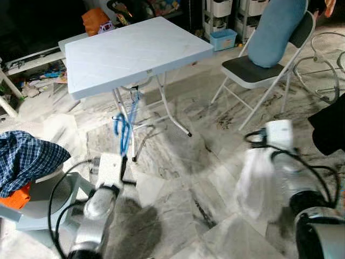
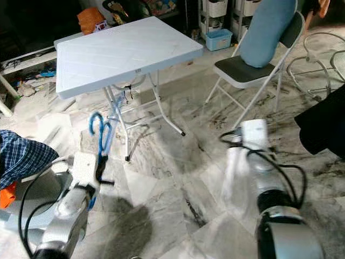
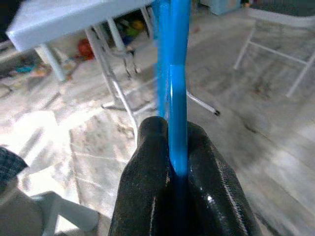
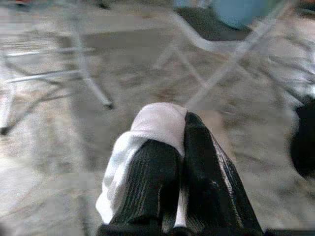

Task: Hang hanger

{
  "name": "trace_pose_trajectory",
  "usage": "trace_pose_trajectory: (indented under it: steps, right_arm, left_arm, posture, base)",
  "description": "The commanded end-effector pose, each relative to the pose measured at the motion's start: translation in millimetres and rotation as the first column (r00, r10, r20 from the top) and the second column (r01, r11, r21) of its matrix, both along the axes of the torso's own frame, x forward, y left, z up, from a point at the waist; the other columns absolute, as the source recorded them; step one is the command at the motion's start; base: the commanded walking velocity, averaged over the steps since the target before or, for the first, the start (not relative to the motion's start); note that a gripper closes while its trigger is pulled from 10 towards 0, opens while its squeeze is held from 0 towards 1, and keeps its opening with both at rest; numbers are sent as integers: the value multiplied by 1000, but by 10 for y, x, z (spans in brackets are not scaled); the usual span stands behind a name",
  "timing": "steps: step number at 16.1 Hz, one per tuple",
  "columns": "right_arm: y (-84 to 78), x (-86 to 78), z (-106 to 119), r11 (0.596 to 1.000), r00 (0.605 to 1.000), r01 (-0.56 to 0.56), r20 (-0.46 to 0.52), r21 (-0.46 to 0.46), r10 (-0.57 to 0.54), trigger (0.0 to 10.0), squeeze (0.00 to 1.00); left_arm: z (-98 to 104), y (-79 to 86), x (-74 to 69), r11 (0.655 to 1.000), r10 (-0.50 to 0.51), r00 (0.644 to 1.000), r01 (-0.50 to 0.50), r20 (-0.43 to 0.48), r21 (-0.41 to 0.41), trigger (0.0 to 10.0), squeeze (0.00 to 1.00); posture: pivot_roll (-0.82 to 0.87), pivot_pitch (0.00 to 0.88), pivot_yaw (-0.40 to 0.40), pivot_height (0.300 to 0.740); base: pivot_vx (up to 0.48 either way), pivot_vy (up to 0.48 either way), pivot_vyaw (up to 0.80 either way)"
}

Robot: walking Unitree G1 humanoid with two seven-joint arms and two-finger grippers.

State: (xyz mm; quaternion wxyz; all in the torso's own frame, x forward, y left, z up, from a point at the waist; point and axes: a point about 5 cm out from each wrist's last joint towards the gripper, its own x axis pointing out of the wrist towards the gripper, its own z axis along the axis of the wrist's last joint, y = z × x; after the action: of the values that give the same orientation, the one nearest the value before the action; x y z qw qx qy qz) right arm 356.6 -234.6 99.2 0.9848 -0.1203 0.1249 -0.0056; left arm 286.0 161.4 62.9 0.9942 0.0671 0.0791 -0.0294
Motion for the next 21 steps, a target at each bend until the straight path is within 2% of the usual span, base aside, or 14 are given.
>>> trace_pose_trajectory:
  steps: [1,3,4,5,6,7,8,10,11,13,14,15,17,21]
  right_arm:
    - [141,77,163,996,994,-86,60,-16,87,0,0]
    - [359,86,190,979,976,-201,74,-27,203,0,0]
    - [460,83,199,972,967,-237,91,-6,236,0,0]
    - [596,75,198,967,962,-252,121,45,245,0,0]
    - [627,69,198,966,961,-254,127,56,245,0,0]
    - [714,37,205,963,956,-260,161,75,246,0,0]
    - [752,-42,143,964,959,-242,174,107,222,0,0]
    - [688,-160,64,970,963,-206,202,128,178,0,0]
    - [611,-198,11,971,977,-137,191,194,99,0,0]
    - [434,-332,-110,975,987,-44,161,216,9,0,0]
    - [378,-379,-145,977,989,-22,150,211,-10,1451,0]
    - [333,-435,-171,980,989,-14,147,196,-15,10000,0]
    - [365,-474,-142,973,984,-73,173,218,35,10000,0]
    - [556,-414,66,964,960,-172,256,205,117,10000,0]
  left_arm:
    - [183,33,67,1000,-1,999,0,50,23,10000,0]
    - [434,-8,139,996,-86,990,83,109,30,10000,0]
    - [466,-9,178,993,-116,987,114,110,27,10000,0]
    - [395,26,228,993,-122,990,121,76,11,10000,0]
    - [353,35,232,994,-107,993,107,55,-8,10000,0]
    - [244,71,199,999,-51,998,51,28,-7,10000,0]
    - [133,38,96,997,2,1000,-1,10,-75,10000,0]
    - [15,30,-23,987,60,998,-60,-2,-149,10000,0]
    - [-8,60,-63,981,86,996,-84,5,-174,10000,0]
    - [-71,124,-194,974,99,995,-96,6,-207,10000,0]
    - [-93,144,-239,969,114,993,-111,-1,-222,10000,0]
    - [-110,156,-283,962,133,991,-132,-12,-241,10000,0]
    - [-114,121,-320,967,104,995,-103,-8,-232,10000,0]
    - [-33,70,-250,964,91,996,-83,22,-253,10000,0]
  posture:
    - [-132,0,152,740]
    - [-114,0,168,740]
    - [-104,0,173,740]
    - [-102,0,177,740]
    - [-105,0,180,740]
    - [-113,0,178,740]
    - [-121,0,171,740]
    - [-116,0,146,740]
    - [-115,0,138,740]
    - [-113,0,126,740]
    - [-114,0,124,740]
    - [-115,0,125,740]
    - [-118,0,131,740]
    - [-122,0,137,740]
  base:
    - [0,0,0]
    - [0,0,0]
    - [0,0,0]
    - [0,0,0]
    - [0,0,0]
    - [0,0,0]
    - [0,0,0]
    - [0,0,0]
    - [0,0,0]
    - [0,0,0]
    - [0,0,0]
    - [0,0,0]
    - [0,0,0]
    - [0,0,108]
